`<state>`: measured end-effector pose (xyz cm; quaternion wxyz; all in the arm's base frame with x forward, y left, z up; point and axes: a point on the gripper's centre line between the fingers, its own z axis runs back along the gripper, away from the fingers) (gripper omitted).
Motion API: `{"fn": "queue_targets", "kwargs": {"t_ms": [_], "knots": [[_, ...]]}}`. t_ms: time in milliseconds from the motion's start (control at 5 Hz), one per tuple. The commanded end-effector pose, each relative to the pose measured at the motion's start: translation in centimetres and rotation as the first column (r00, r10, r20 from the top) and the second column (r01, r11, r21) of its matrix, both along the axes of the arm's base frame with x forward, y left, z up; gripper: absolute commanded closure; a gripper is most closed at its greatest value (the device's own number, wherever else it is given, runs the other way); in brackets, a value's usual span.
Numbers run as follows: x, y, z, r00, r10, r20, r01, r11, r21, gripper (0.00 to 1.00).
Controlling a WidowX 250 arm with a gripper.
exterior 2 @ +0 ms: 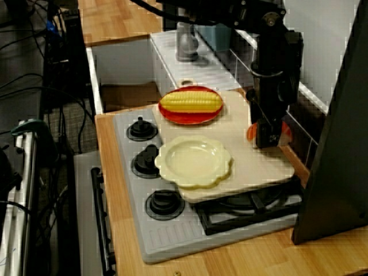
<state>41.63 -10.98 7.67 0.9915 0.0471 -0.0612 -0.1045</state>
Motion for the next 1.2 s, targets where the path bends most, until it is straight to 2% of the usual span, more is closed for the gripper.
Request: {"fn": "queue_targets", "kwargs": {"t_ms": [0, 400, 1000], "knots": [[-1.5, 0.9, 5.5, 0.992, 0.01, 0.122, -0.005, 0.999, -0.04, 1.0], [-3.5, 0.9, 6.9, 0.989, -0.013, 0.147, 0.022, 0.998, -0.062, 1.0], [-7.7, -1.2, 7.6, 0.986, -0.103, 0.134, 0.114, 0.99, -0.077, 1.0]]}}
